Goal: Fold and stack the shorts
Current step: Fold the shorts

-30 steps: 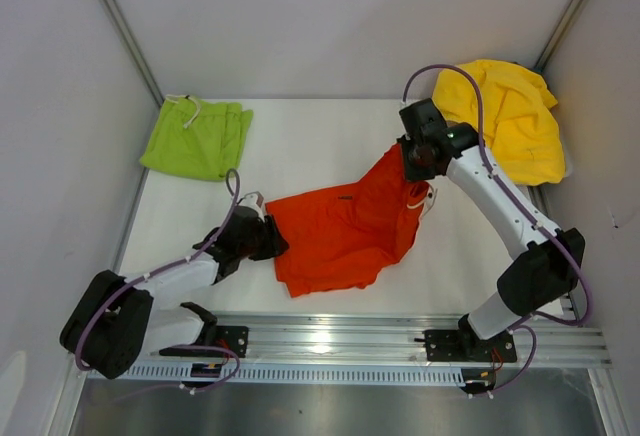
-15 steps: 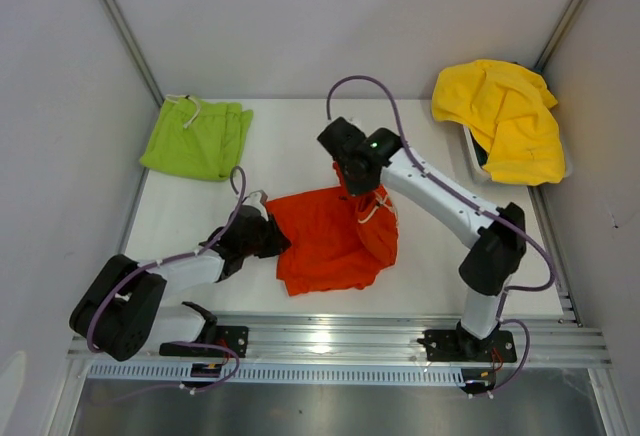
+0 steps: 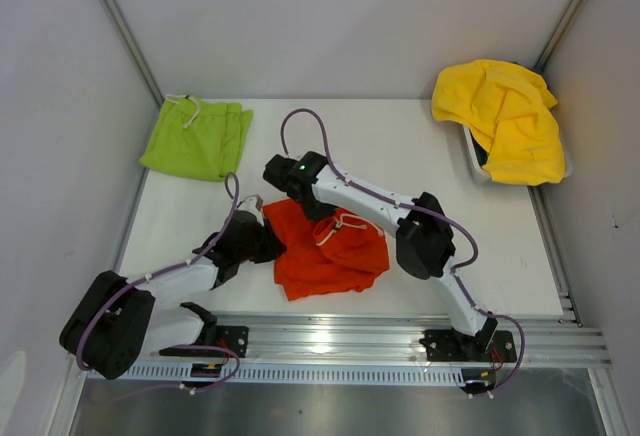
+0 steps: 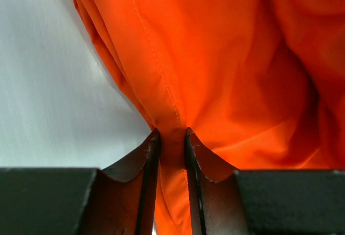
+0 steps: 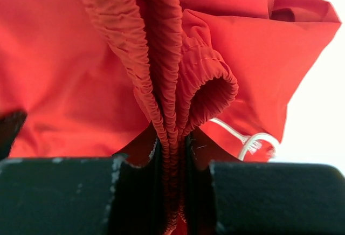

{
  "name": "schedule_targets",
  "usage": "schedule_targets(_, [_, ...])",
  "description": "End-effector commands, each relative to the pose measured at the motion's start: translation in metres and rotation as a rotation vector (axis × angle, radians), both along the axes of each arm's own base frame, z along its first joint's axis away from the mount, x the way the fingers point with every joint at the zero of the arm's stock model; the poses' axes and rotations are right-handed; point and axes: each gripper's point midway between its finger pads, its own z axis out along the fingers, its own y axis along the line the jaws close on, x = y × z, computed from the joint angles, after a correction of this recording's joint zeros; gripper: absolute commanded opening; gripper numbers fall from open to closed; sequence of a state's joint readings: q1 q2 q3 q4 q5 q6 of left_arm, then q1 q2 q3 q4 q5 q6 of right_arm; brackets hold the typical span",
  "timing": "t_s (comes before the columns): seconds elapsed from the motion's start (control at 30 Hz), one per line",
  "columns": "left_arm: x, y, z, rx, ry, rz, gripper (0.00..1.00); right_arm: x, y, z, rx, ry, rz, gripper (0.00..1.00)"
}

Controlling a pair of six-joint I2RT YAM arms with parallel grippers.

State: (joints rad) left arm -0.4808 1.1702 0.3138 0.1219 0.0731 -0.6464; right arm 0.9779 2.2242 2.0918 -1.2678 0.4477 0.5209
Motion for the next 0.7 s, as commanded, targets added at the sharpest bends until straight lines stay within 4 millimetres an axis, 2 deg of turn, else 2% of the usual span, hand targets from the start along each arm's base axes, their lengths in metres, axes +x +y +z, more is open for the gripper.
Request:
schedule_targets(0.0, [0.001,0.005,0.002,0.006,-0.019,0.012,0.27,0.006,0.001,0.015,0.005,-0.072,-0.106,0.14])
schedule_targets(0.13, [0.001,0.004,0.002,-0.001,-0.022,0.008,0.27,0.006,0.008,0.012,0.018,-0.094,-0.134,0.17])
schedule_targets(0.37, [0.000,0.003,0.002,0.001,-0.020,-0.001,0.26,-0.008,0.041,0.019,0.097,-0.118,-0.079,0.22])
schedule_targets(0.5, [0.001,0.003,0.005,-0.004,-0.028,0.004,0.26,-0.009,0.049,0.023,0.143,-0.129,-0.093,0.45])
schedule_targets(0.57, [0.000,0.003,0.006,-0.004,-0.028,0.004,0.26,-0.011,0.050,0.027,0.172,-0.123,-0.100,0.51])
schedule_targets(0.6, [0.000,0.003,0.006,-0.005,-0.029,0.000,0.26,-0.010,0.058,0.029,0.213,-0.126,-0.092,0.56])
schedule_targets(0.63, [0.001,0.003,0.007,-0.003,-0.028,0.003,0.26,-0.013,0.060,0.040,0.257,-0.121,-0.085,0.60])
schedule_targets(0.67, [0.001,0.003,0.007,-0.002,-0.031,0.003,0.26,-0.017,0.061,0.039,0.270,-0.111,-0.077,0.61])
